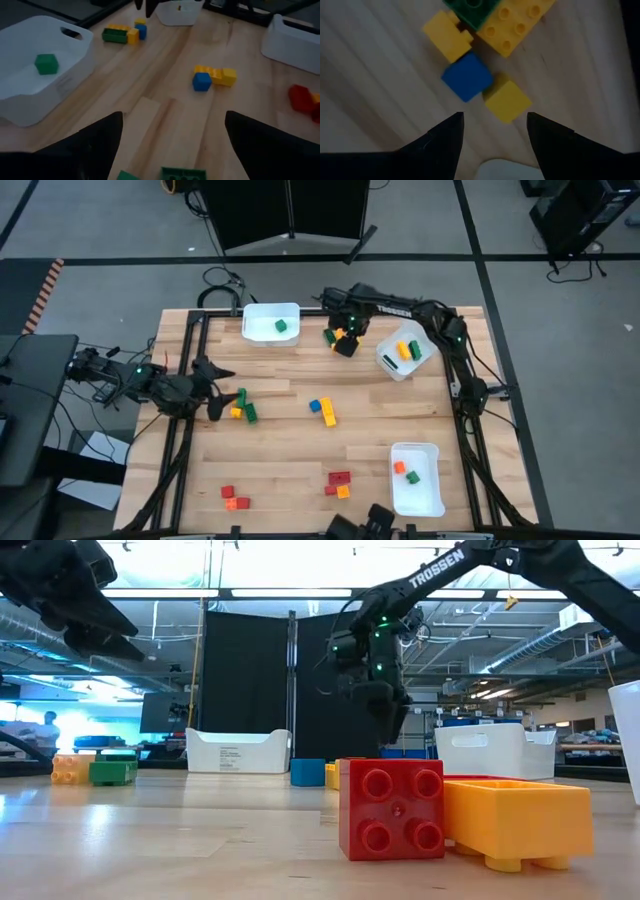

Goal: Sort blocks by size
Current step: Put the yellow square block into the top left white bin

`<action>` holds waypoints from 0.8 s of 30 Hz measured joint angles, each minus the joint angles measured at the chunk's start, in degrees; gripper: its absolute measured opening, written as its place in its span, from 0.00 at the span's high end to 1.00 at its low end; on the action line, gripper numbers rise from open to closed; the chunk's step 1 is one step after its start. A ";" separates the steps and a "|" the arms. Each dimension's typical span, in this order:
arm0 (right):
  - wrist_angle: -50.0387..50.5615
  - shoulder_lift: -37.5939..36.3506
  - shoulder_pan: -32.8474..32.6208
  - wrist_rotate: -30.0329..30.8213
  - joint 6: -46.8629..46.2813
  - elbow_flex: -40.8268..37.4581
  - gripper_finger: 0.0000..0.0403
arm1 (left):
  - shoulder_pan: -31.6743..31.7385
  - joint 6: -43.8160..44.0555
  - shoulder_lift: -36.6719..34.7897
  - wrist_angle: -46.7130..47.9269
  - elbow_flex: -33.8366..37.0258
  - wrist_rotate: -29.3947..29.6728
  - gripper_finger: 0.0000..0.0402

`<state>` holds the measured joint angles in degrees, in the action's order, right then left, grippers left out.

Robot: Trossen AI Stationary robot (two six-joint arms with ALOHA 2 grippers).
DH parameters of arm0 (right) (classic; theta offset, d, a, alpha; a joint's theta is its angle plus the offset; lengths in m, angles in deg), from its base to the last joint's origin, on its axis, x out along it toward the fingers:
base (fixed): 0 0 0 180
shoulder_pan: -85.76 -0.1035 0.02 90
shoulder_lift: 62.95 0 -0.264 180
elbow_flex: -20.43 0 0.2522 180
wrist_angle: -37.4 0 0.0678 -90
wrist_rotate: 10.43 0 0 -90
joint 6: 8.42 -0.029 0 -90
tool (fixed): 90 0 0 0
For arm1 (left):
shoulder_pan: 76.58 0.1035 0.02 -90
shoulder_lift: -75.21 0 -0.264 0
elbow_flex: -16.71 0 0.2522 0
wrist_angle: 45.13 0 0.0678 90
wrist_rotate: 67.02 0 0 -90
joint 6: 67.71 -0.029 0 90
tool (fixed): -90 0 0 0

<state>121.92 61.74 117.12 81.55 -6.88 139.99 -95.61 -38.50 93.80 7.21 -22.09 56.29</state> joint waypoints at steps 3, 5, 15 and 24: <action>-0.52 -0.04 1.15 0.95 1.85 0.02 0.43 | 0.00 0.22 0.00 0.00 -0.01 2.00 0.10; -0.48 -0.04 2.12 1.20 1.18 0.00 0.43 | 0.00 1.13 0.00 0.15 0.00 3.55 0.10; -4.75 -0.07 6.33 -7.11 -22.92 -1.57 0.43 | 0.00 1.25 0.02 0.41 0.00 6.69 0.10; -7.93 -0.20 6.27 -4.99 -28.44 -7.15 0.43 | 0.01 1.29 0.03 0.46 0.00 6.90 0.10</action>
<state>113.99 61.54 123.39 76.56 -35.32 132.84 -95.60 -37.20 93.83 7.67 -22.09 63.19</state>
